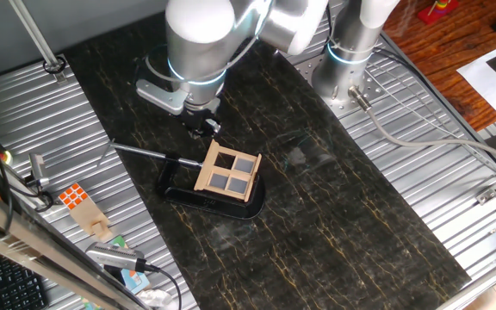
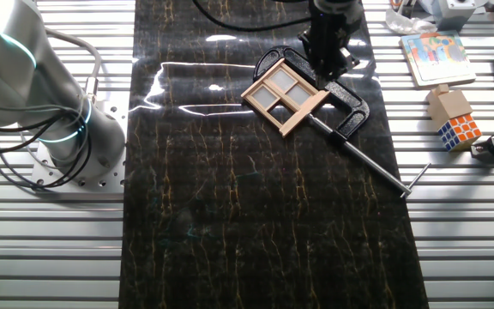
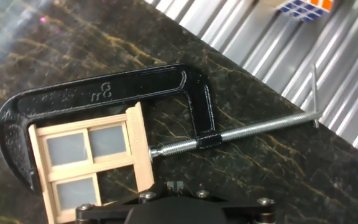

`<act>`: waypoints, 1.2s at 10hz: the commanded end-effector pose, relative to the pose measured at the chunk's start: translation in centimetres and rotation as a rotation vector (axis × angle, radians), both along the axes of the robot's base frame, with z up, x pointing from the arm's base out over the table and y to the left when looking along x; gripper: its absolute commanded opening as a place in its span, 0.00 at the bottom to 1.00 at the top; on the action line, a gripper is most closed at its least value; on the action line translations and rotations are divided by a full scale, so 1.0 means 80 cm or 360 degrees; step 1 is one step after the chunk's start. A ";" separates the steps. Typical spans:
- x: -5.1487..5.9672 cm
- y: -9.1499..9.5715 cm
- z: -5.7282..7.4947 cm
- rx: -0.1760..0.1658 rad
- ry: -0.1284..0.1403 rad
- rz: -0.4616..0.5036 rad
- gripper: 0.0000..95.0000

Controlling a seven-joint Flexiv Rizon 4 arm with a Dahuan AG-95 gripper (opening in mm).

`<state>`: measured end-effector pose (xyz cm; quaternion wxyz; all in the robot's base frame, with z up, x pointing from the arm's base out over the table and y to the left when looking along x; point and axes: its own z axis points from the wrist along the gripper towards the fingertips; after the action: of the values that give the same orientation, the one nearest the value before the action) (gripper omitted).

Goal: Open a sliding window

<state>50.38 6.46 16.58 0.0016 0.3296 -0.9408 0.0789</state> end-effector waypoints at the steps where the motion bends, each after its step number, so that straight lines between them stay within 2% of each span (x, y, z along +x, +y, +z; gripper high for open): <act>1: 0.001 0.000 0.000 0.0021 0.0003 0.0169 0.00; 5: 0.001 0.000 0.000 0.0019 0.0004 0.0181 0.00; 6: 0.001 0.000 0.000 0.0041 0.0001 0.0186 0.00; 8: 0.001 0.000 0.000 0.0019 0.0014 0.0197 0.00; 9: -0.002 0.012 -0.001 0.0010 0.0016 0.0198 0.00; 10: -0.010 0.029 -0.004 0.0012 0.0012 0.0190 0.00; 11: -0.029 0.058 -0.009 -0.0004 0.0011 0.0180 0.00; 12: -0.042 0.073 -0.014 -0.0036 0.0012 0.0181 0.00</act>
<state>47.40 12.05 15.49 0.0036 0.3830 -0.9200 0.0823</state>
